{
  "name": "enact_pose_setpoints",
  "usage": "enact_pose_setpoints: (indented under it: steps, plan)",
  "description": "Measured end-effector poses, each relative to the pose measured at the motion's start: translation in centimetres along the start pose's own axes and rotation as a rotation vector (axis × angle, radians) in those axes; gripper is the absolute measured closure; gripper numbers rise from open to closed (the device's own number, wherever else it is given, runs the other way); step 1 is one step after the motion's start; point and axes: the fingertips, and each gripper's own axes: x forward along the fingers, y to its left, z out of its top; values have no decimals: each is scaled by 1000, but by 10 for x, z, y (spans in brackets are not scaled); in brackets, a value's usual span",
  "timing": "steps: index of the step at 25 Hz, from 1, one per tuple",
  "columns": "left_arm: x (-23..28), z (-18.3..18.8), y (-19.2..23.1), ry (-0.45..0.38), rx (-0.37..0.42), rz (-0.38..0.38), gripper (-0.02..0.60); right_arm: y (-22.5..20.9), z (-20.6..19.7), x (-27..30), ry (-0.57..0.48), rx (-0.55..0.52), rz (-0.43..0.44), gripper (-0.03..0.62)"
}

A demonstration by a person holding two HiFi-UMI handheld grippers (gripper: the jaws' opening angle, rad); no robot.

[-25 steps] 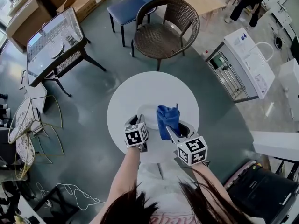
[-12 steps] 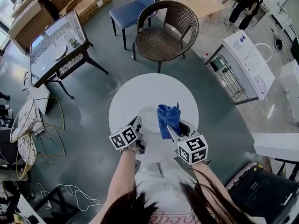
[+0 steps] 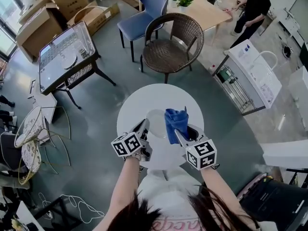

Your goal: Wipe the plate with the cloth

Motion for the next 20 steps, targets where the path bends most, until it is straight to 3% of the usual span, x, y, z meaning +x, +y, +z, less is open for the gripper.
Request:
enact_pose_setpoints:
  steps: [9, 14, 20]
  plan:
    - [-30, 59, -70, -138, 97, -158, 560, -9, 57, -41, -130, -17, -59, 461]
    - [-50, 82, -100, -194, 121, -210, 560, -12, 90, -58, -205, -38, -75, 461]
    - [-72, 116, -138, -273, 204, -264, 560, -10, 126, -79, -313, -6, -76, 461]
